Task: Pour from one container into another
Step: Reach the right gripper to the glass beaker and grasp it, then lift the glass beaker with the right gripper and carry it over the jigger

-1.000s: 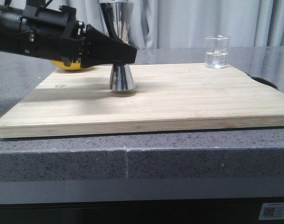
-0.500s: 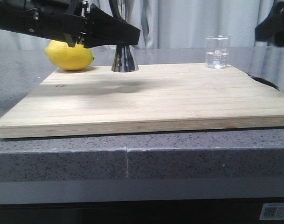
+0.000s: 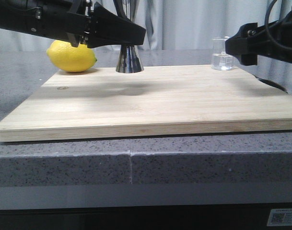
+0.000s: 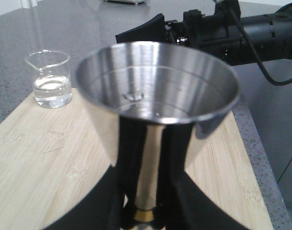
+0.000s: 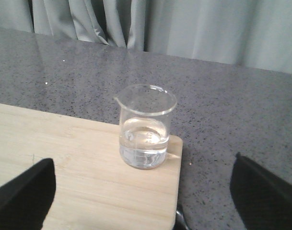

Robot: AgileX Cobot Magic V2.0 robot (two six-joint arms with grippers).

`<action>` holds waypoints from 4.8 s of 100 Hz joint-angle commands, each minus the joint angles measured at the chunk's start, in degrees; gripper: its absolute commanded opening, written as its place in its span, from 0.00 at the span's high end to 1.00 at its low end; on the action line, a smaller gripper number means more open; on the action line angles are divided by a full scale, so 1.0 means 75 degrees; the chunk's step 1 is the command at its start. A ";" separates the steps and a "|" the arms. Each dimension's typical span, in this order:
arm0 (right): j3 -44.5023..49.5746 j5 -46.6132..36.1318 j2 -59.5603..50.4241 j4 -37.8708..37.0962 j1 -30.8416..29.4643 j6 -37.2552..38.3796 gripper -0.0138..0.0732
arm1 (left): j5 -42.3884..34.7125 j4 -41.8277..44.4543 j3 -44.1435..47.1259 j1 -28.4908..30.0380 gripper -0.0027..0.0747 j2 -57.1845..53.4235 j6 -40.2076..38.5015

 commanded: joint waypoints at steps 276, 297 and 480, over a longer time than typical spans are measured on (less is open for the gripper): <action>-0.2573 -0.0595 0.2164 -0.0261 0.0281 0.0423 0.66 | 0.0574 -0.0527 -0.0226 -0.0069 0.99 -0.0439 -0.0045; -0.2573 -0.0595 0.2164 -0.0261 0.0281 0.0423 0.66 | 0.0574 -0.0527 -0.0226 -0.0069 0.99 -0.0439 -0.0045; -0.3383 0.3731 -0.1745 -0.2606 0.1962 0.0409 0.79 | 0.0574 -0.0527 -0.0226 -0.0199 0.99 -0.0439 -0.0045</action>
